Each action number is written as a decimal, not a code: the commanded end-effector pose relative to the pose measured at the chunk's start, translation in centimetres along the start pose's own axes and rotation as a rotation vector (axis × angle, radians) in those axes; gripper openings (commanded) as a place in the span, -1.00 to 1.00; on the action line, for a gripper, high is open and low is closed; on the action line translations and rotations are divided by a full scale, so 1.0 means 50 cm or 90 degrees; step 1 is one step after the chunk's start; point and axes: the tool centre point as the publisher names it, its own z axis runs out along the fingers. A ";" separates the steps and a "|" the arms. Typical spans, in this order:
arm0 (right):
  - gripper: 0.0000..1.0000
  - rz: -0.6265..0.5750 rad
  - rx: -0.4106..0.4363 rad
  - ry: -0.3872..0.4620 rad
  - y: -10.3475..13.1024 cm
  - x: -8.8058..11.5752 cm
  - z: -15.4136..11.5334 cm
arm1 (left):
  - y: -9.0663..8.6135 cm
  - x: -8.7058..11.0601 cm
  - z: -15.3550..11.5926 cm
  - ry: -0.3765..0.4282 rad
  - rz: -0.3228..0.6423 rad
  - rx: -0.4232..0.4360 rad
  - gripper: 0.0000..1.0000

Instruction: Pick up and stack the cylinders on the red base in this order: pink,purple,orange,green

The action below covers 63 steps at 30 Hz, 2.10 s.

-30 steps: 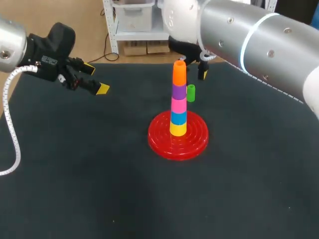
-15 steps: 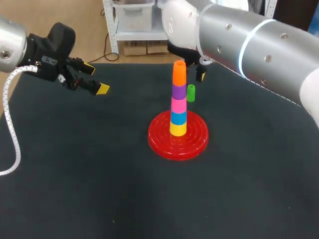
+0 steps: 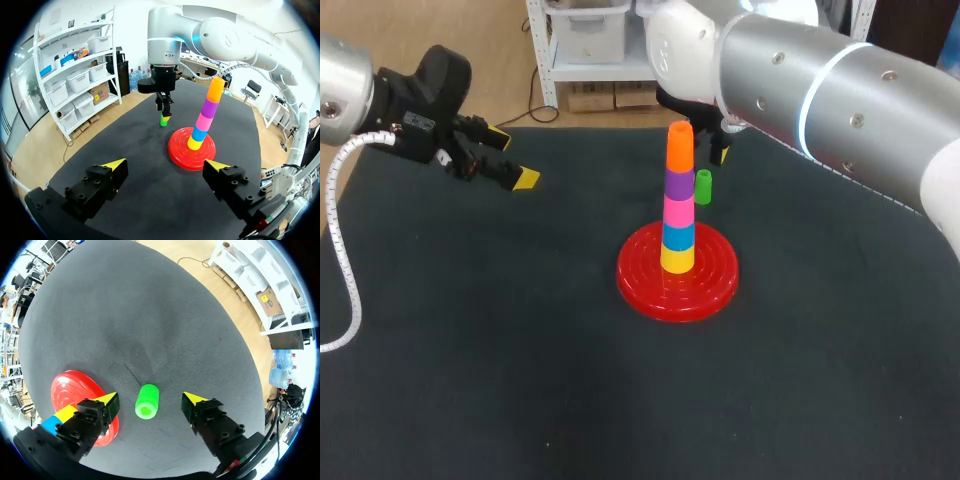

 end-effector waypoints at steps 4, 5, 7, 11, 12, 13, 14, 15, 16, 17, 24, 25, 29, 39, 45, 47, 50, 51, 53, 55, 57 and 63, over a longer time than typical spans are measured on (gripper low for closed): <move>0.49 0.006 -0.009 0.079 -0.017 -0.021 0.000 | 0.001 0.002 0.001 -0.002 0.001 0.001 1.00; 0.47 0.006 -0.008 0.079 -0.017 -0.021 0.000 | 0.001 0.002 0.001 -0.002 0.001 0.001 1.00; 0.43 0.006 -0.008 0.080 -0.017 -0.021 0.001 | 0.001 0.002 0.001 -0.002 0.001 0.001 1.00; 0.36 0.005 -0.006 0.082 -0.016 -0.021 0.005 | 0.001 0.002 0.001 -0.002 0.001 0.001 1.00; 0.34 0.006 -0.007 0.083 -0.017 -0.021 0.006 | 0.001 0.002 0.001 -0.002 0.001 0.001 1.00; 0.31 0.006 -0.008 0.083 -0.017 -0.021 0.007 | 0.001 0.002 0.001 -0.002 0.001 0.001 1.00; 0.29 0.007 -0.008 0.082 -0.017 -0.021 0.007 | 0.001 0.002 0.001 -0.002 0.001 0.001 1.00; 0.25 0.007 -0.007 0.083 -0.017 -0.021 0.007 | 0.001 0.002 0.001 -0.002 0.001 0.001 1.00; 0.24 0.007 -0.007 0.083 -0.017 -0.021 0.007 | 0.001 0.002 0.001 -0.002 0.001 0.001 1.00; 0.15 0.008 -0.007 0.083 -0.017 -0.021 0.008 | 0.001 0.002 0.001 -0.002 0.001 0.001 1.00; -1.00 0.009 -0.003 0.090 -0.014 -0.023 0.010 | 0.001 0.002 0.001 -0.002 0.001 0.001 1.00; -1.00 0.008 -0.003 0.090 -0.011 -0.021 0.007 | 0.001 0.002 0.001 -0.002 0.001 0.001 1.00; -1.00 0.005 -0.003 0.088 -0.002 -0.010 -0.027 | 0.001 0.002 0.001 -0.002 0.001 0.001 1.00; -1.00 -0.034 0.031 0.112 0.060 0.048 -0.173 | 0.001 0.002 0.001 -0.002 0.001 0.001 1.00; -1.00 -0.066 0.058 0.099 0.120 0.091 -0.311 | 0.001 0.002 0.001 -0.002 0.001 0.001 1.00; -1.00 -0.073 0.065 0.085 0.137 0.104 -0.359 | 0.001 0.002 0.001 -0.002 0.001 0.001 1.00; -1.00 -0.086 0.074 0.048 0.166 0.122 -0.431 | 0.001 0.002 0.001 -0.002 0.001 0.001 1.00; -1.00 -0.089 0.085 0.033 0.176 0.127 -0.455 | 0.001 0.002 0.001 -0.002 0.001 0.001 1.00; -1.00 -0.102 0.087 0.008 0.195 0.134 -0.494 | 0.001 0.002 0.001 -0.002 0.001 0.001 1.00; -1.00 -0.116 0.095 -0.013 0.221 0.142 -0.526 | 0.001 0.002 0.001 -0.002 0.001 0.001 1.00; -1.00 -0.137 0.098 -0.029 0.248 0.146 -0.547 | 0.001 0.002 0.001 -0.002 0.001 0.001 1.00; -1.00 -0.195 0.094 -0.050 0.319 0.153 -0.549 | 0.001 0.002 0.001 -0.002 0.001 0.001 1.00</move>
